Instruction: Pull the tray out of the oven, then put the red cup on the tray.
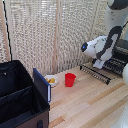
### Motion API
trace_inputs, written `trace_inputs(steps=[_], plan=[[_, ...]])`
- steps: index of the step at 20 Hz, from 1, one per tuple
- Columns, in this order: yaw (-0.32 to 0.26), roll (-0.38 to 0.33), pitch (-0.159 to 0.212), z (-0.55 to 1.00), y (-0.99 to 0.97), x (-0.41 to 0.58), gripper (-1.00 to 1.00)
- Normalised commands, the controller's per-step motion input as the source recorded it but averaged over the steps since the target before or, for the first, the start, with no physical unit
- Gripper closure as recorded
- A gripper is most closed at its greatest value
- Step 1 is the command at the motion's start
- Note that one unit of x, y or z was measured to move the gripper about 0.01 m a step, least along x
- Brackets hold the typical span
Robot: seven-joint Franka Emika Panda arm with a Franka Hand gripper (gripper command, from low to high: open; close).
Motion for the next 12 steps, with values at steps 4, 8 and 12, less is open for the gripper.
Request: trace_inputs(steps=[4,8,12], plan=[[0.0,0.026,-0.127,-0.1,0.96,-0.001,1.0],[-0.003,0.011,-0.061,-0.13,0.81,0.0,1.0],[-0.008,0.013,0.006,-0.07,0.23,0.047,-1.0]])
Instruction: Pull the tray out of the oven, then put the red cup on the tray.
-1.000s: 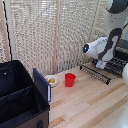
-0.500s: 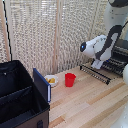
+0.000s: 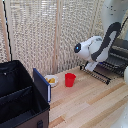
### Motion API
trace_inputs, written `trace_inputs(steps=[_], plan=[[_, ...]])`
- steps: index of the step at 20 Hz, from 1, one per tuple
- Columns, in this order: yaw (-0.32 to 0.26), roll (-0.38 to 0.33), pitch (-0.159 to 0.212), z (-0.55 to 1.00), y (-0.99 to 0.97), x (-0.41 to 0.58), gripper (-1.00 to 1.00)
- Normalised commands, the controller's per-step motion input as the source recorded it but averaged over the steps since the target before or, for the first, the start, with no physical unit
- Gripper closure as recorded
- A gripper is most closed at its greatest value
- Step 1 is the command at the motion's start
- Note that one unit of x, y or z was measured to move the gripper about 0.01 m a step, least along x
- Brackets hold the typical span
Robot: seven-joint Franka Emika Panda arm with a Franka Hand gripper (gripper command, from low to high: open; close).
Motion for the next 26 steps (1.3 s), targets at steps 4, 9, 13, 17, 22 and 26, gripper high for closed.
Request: trace_inputs(steps=[4,9,13,17,22,26], plan=[[-0.003,0.049,-0.001,0.0,-0.03,0.191,-1.0],[0.0,0.016,0.06,0.23,0.22,0.341,-1.0],[-0.039,-0.01,0.027,0.51,0.39,0.409,-1.0],[-0.161,-0.008,0.008,0.66,0.39,0.384,-1.0],[-0.262,0.078,-0.01,0.61,0.22,0.063,-1.0],[-0.283,0.169,-0.006,0.49,0.14,0.0,-1.0]])
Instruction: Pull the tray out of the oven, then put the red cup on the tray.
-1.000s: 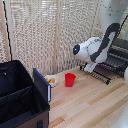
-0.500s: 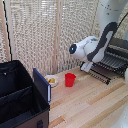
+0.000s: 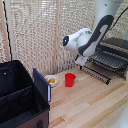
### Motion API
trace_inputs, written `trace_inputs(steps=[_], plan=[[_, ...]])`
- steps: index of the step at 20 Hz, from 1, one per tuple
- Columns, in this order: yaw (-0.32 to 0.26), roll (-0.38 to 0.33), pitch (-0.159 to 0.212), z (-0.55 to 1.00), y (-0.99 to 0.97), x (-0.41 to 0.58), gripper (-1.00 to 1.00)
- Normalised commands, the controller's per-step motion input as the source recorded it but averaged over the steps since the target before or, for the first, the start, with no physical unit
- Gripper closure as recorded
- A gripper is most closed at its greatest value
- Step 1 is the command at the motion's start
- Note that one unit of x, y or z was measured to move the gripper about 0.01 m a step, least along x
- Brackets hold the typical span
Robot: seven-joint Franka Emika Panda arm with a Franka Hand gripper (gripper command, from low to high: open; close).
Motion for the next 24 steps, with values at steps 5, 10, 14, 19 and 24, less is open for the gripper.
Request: trace_inputs(steps=[5,10,14,19,24], plan=[[-0.291,0.179,-0.012,0.46,0.12,0.0,-1.0],[-0.286,0.217,-0.014,0.34,0.15,0.0,-1.0],[-0.252,0.266,-0.008,0.21,0.21,0.008,-1.0],[-0.224,0.297,-0.002,0.14,0.24,0.047,-1.0],[-0.2,0.327,-0.036,0.03,0.26,0.066,-1.0]])
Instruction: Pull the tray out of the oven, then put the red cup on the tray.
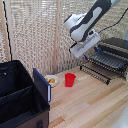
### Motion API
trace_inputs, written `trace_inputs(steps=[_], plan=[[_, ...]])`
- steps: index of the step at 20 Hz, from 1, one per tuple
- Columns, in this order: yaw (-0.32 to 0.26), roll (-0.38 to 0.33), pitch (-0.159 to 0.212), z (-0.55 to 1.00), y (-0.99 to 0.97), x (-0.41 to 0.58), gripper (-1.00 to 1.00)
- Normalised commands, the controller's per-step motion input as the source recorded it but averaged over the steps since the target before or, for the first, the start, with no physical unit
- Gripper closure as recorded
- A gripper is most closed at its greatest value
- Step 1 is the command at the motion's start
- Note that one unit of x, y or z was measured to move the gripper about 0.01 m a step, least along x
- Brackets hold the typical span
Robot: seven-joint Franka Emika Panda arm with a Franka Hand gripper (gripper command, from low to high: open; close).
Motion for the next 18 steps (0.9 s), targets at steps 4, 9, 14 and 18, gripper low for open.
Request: trace_inputs(steps=[4,9,14,18], plan=[[-0.163,0.328,-0.134,0.0,0.29,0.085,-1.0],[-0.143,0.327,-0.144,0.0,0.37,0.045,-1.0],[-0.086,0.282,-0.036,-0.06,0.46,-0.039,-1.0],[-0.03,0.134,0.007,-0.21,0.32,-0.116,-1.0]])
